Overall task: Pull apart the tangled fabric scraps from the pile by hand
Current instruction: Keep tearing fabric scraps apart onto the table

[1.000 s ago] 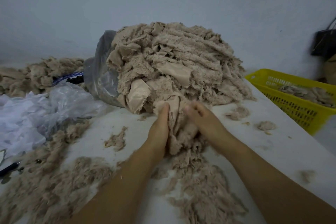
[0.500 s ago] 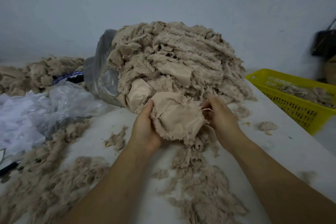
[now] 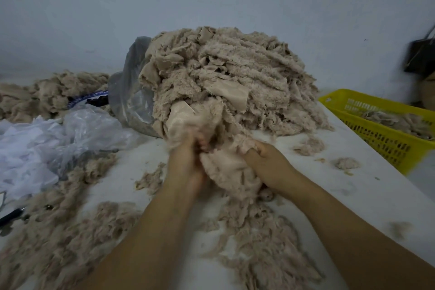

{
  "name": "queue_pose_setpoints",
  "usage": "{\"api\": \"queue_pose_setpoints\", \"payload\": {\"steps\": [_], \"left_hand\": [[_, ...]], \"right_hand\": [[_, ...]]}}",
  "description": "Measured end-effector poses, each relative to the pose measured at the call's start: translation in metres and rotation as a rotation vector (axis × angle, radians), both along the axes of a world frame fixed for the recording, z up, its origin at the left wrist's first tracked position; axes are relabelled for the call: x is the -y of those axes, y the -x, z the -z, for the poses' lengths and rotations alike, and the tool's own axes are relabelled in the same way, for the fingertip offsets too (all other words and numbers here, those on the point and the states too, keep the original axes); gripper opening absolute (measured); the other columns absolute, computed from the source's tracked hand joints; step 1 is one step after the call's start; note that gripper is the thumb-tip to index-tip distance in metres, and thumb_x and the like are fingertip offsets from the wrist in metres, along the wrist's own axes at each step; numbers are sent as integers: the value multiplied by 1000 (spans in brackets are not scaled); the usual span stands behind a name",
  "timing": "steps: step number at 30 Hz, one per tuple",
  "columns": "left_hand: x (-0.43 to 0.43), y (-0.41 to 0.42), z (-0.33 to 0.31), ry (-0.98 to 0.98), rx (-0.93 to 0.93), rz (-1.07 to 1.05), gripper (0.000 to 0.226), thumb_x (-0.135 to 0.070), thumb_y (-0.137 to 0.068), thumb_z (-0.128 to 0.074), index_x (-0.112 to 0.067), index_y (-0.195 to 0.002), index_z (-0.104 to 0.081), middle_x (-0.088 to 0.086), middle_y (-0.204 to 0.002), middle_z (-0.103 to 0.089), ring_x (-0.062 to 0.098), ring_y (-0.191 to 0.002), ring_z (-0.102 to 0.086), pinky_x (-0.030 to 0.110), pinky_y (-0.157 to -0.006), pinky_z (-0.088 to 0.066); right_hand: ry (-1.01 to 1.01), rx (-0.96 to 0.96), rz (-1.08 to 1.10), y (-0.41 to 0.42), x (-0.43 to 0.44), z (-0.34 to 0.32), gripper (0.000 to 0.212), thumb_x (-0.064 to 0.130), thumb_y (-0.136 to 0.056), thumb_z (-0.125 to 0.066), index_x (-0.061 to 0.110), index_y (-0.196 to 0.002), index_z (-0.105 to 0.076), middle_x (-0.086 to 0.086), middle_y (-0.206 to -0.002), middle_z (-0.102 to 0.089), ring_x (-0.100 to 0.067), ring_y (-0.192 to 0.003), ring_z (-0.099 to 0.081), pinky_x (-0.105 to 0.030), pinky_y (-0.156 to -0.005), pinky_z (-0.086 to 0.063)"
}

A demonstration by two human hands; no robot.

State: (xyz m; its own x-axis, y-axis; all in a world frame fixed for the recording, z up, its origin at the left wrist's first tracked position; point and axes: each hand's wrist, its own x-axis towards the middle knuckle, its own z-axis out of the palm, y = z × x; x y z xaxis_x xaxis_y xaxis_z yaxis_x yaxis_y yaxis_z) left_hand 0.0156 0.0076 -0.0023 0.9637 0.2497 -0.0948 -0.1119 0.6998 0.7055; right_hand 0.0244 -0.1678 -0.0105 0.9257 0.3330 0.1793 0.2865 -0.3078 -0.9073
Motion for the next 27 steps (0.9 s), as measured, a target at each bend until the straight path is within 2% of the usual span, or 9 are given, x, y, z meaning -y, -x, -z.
{"api": "queue_pose_setpoints", "payload": {"steps": [2, 4, 6, 9, 12, 18, 22, 25, 27], "left_hand": [[-25, -7, -2, 235, -23, -106, 20, -18, -107, -40, -16, -92, -53, -3, -68, -47, 4, -55, -43, 12, -45, -39], [-29, -5, 2, 212, -39, -42, 25, -26, -108, -40, -16, -87, -51, -3, -70, -47, 4, -54, -45, 13, -45, -40], [-9, 0, 5, 33, -48, 84, 34, -37, -105, -44, -14, -84, -57, -1, -69, -58, 7, -54, -54, 17, -48, -46], [25, 10, 2, -321, -38, 220, 52, -59, -93, -48, -12, -96, -71, 2, -88, -75, 12, -74, -71, 20, -59, -54], [34, 20, 5, -521, -39, 322, 71, -74, -70, -59, -17, -108, -75, 0, -105, -77, 13, -97, -73, 23, -73, -58], [32, 21, 6, -622, -27, 342, 32, -37, -82, -77, -9, -96, -77, 12, -99, -77, 24, -94, -74, 30, -79, -60], [34, 24, 4, -646, -57, 357, 38, -39, -76, -77, -6, -94, -72, 16, -102, -75, 36, -101, -70, 49, -99, -52], [37, 26, -1, -611, -15, 408, 36, -42, -65, -79, -12, -78, -63, 17, -89, -63, 32, -87, -58, 50, -89, -49], [35, 25, -1, -523, 9, 451, 25, -33, -71, -77, -21, -61, -58, 11, -72, -54, 26, -72, -51, 40, -74, -46]], "right_hand": [[-132, -92, 46, -2, 11, -6, 48, 34, -101, -51, 36, -54, -60, 3, -46, -50, -13, -43, -50, -20, -47, -41], [-277, -172, 119, -8, 19, -10, 30, 36, -98, -57, 19, -74, -65, -10, -61, -56, -21, -55, -55, -27, -56, -43], [-364, -230, 151, -11, 20, -8, 26, 35, -97, -60, 10, -94, -66, -12, -77, -67, -21, -68, -65, -30, -64, -50], [-426, -283, 158, -11, 15, -5, 18, 34, -95, -62, 16, -99, -67, -12, -103, -73, -25, -96, -71, -42, -90, -53], [-459, -276, 137, -9, 10, -5, 20, 33, -96, -62, 15, -102, -67, -11, -102, -75, -27, -98, -71, -43, -90, -55], [-386, -228, 100, -7, 2, -1, 18, 32, -97, -59, 27, -87, -72, -5, -94, -76, -21, -91, -73, -30, -76, -59], [-398, -227, 215, -7, 2, -5, 44, 46, -94, -59, 3, -104, -66, -17, -98, -72, -29, -95, -71, -45, -83, -57], [-445, -231, 294, -13, 7, -4, 32, 45, -96, -55, 30, -74, -74, 9, -78, -75, -6, -76, -71, -28, -67, -54], [-481, -233, 316, -15, 6, -5, 33, 42, -96, -54, 39, -69, -72, 15, -76, -73, -3, -76, -70, -25, -68, -51]]}}
